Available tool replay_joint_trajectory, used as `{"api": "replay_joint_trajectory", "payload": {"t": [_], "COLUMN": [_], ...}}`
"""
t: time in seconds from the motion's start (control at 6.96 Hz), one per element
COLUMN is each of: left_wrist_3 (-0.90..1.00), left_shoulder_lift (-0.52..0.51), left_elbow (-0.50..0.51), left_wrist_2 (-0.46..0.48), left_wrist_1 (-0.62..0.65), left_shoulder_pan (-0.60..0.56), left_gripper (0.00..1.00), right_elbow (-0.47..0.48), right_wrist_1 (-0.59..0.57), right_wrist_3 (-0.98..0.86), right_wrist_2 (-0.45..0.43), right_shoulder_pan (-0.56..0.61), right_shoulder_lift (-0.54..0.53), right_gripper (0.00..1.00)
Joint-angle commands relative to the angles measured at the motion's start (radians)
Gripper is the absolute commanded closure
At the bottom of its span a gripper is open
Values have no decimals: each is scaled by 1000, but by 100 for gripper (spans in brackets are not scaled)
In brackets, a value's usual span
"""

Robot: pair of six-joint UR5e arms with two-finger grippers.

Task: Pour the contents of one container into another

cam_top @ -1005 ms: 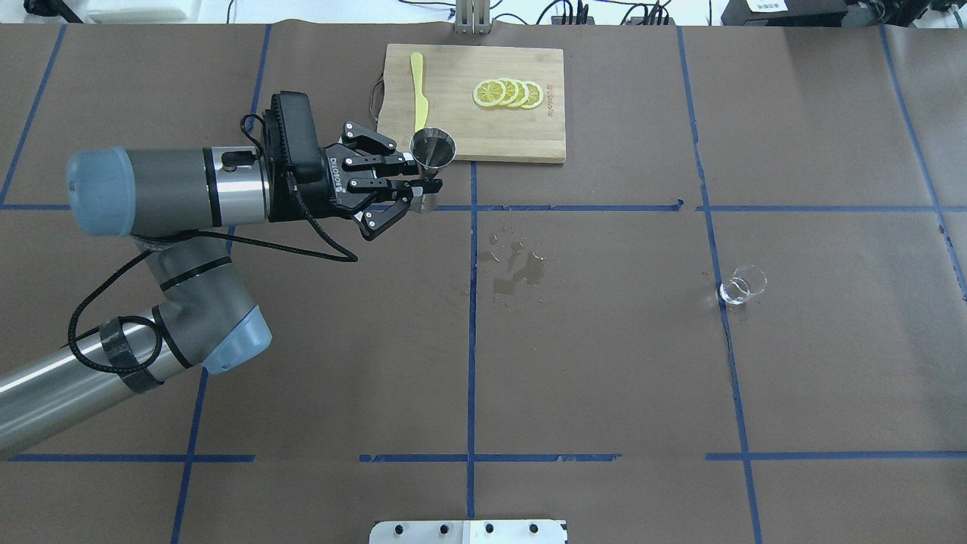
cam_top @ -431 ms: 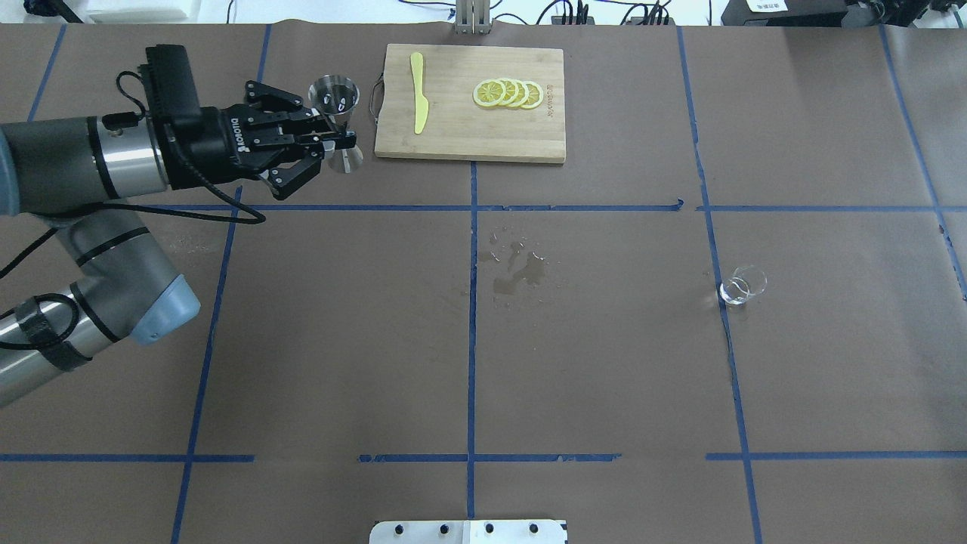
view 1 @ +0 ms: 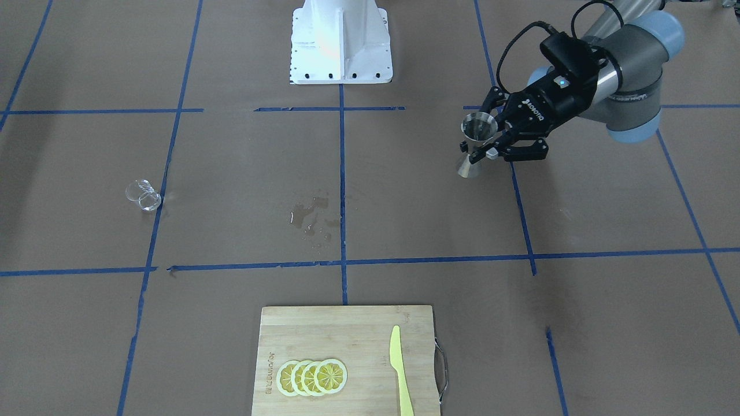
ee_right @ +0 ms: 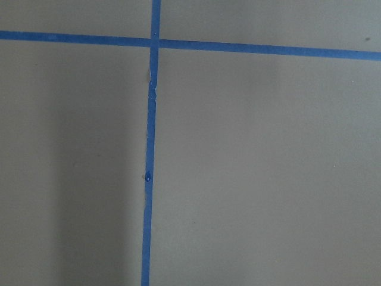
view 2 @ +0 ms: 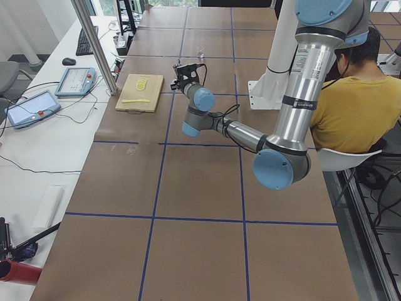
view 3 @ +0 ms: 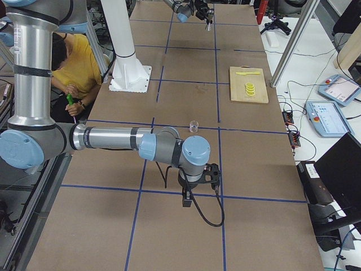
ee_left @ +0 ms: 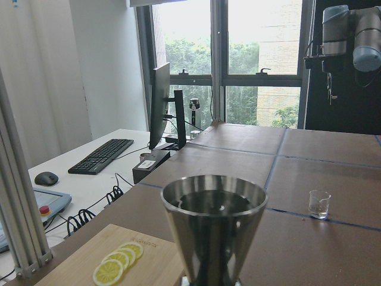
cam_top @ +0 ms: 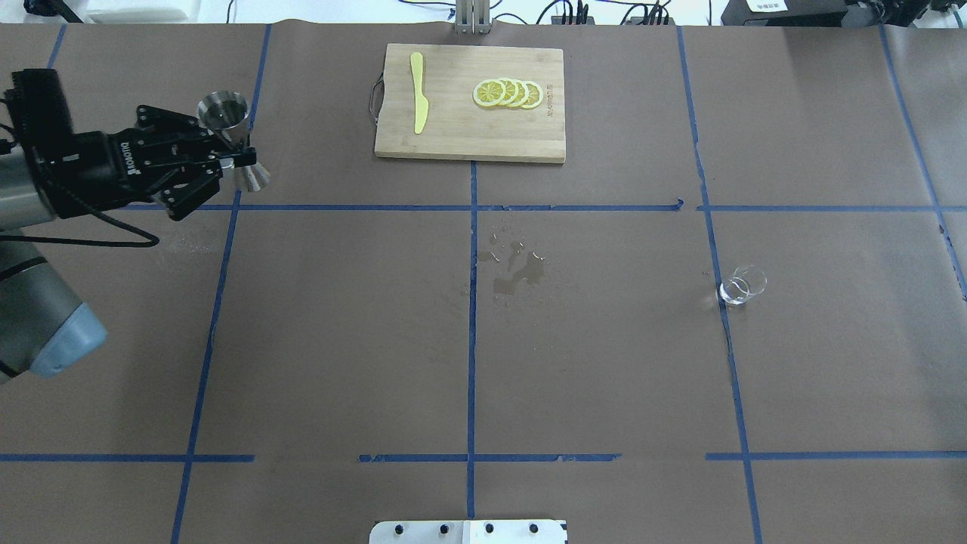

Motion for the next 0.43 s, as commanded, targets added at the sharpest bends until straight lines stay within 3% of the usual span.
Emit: {"api": "replay_joint_trajectory", "payload": {"t": [0.0, 0.29], "left_wrist_3": [-111, -230], "left_shoulder_lift": [143, 147], "left_elbow": [-53, -70], "left_wrist_2": [85, 344], "left_wrist_1": [-116, -111], "left_shoulder_pan": [-14, 5], "left_gripper": [100, 100], "right_elbow": [0, 0], "right_wrist_1": [0, 0], "right_wrist_3": [-2, -2], "right_wrist_2": [-1, -1], "right_shoulder_pan": [0, 0], "right_shoulder_lift": [0, -2], "right_gripper": [0, 0]}}
